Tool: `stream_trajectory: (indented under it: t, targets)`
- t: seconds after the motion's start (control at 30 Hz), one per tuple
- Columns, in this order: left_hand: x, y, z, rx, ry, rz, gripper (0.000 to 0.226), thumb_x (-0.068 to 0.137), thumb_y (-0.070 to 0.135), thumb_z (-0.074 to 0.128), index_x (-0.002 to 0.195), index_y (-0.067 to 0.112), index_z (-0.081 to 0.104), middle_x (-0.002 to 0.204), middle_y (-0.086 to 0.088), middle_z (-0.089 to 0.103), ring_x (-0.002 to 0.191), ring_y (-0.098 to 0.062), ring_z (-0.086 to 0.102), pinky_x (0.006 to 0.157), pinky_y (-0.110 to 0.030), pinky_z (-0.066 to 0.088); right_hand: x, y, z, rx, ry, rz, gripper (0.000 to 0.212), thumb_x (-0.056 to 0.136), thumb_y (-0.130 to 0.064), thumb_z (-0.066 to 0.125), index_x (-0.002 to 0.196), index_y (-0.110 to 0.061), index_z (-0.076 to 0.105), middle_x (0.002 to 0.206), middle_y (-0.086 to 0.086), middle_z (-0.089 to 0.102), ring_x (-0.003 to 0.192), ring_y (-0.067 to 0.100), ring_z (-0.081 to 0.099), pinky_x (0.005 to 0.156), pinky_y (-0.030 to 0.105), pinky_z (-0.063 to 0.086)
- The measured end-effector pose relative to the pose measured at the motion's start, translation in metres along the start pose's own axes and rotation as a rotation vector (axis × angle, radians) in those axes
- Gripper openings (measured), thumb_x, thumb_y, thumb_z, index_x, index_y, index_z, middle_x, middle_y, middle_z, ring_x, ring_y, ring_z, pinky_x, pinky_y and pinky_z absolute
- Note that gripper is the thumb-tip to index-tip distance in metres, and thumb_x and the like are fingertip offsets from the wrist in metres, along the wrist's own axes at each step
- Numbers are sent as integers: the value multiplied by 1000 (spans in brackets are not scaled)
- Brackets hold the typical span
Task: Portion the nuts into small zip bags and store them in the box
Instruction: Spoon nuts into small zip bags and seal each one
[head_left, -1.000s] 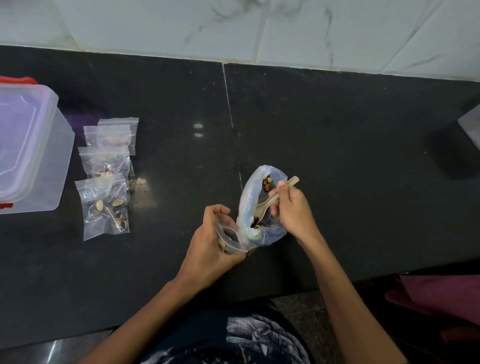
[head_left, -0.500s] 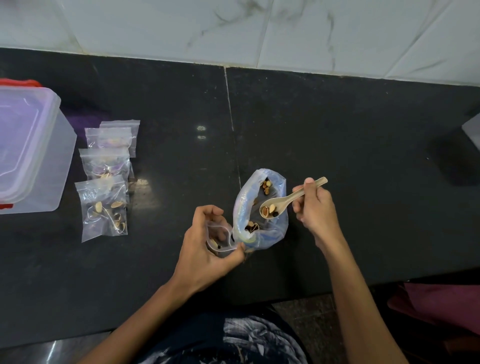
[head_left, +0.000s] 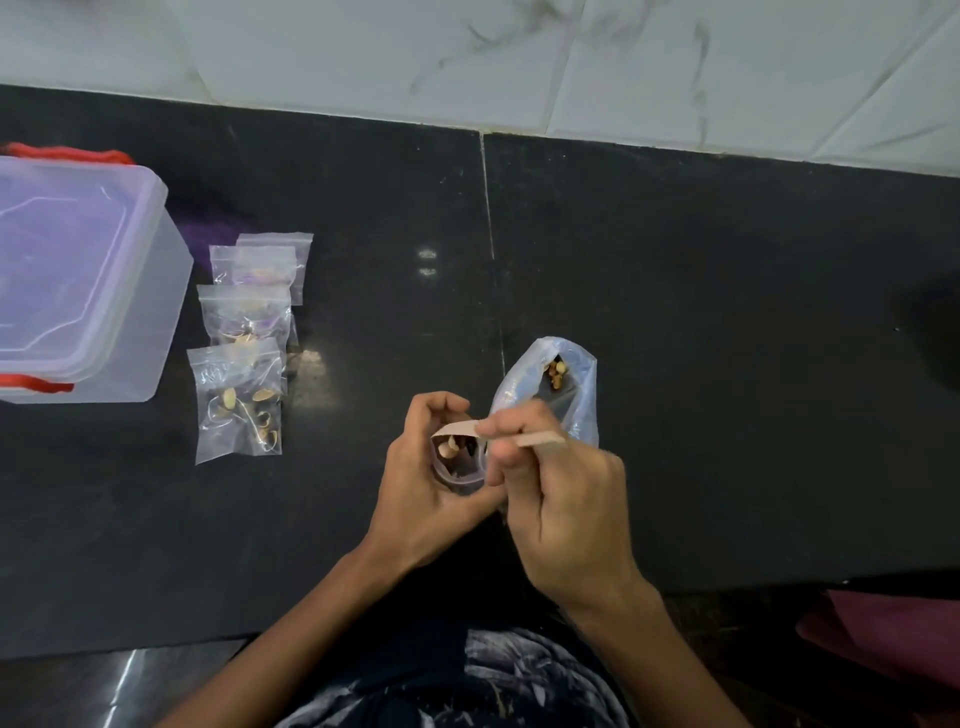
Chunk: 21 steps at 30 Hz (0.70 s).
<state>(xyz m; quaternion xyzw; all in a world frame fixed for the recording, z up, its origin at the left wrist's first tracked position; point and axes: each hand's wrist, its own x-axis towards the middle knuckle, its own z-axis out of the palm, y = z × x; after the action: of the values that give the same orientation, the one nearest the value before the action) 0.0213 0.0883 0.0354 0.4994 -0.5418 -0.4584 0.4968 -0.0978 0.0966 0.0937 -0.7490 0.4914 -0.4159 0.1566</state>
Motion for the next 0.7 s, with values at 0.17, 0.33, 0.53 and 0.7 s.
stream_trajectory:
  t: [0.17,0.33,0.53,0.7]
  targets:
    - [0,-2,-1,-8,-5,-11,60,61,36,79,107,18,45,80,1,65,61,-11,60,58,-22,48,-11,8,8,69,119,-92,31,103,-38,30,98,-20,55,91,-8,59,64,4,60,55,12,44]
    - [2,-1,-2,25,20,-7,61,61,40,78,107,19,45,79,-2,65,65,-17,62,60,-28,52,-18,17,19,93,227,-33,35,103,-35,30,96,-15,57,88,-7,59,65,-2,60,58,9,47]
    - [3,-3,-3,49,39,-18,59,63,30,83,107,20,45,80,0,65,63,-14,61,58,-24,51,-17,18,23,66,304,2,29,103,-34,31,99,-17,55,72,-11,61,58,4,61,51,21,51]
    - [6,-5,-3,84,48,0,53,66,12,82,103,19,47,88,6,66,63,-10,60,58,-21,50,-14,12,24,279,416,205,15,100,-33,37,96,-26,50,61,-10,58,51,1,55,50,17,44]
